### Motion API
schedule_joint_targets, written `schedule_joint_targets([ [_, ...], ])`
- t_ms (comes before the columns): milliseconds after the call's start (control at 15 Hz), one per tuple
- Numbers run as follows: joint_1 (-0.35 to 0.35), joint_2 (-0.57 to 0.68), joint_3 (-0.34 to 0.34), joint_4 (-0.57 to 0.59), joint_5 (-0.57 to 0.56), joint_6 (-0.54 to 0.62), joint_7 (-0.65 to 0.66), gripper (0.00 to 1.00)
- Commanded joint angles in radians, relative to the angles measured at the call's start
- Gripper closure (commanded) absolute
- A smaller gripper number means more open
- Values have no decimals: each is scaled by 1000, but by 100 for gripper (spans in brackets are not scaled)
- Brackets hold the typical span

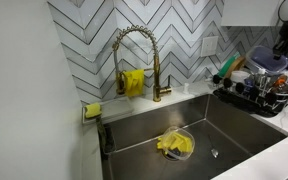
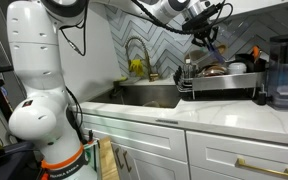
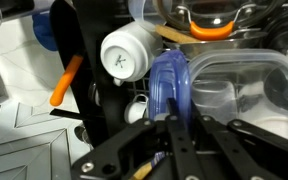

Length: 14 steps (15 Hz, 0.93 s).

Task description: Put the container on the drying rack

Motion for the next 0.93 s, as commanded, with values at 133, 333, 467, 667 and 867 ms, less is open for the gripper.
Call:
schedule_joint_targets([
  [133,-4,23,0,-8,-6,41,5,76],
  [333,5,14,-4,-4,-31,29,34,49],
  [467,7,-5,-1,-4,-32,11,46,34],
  [667,11,-43,-2,-14,-48,-20,61,12],
  [867,15,-99,-7,-26,-84,-98,98,0],
])
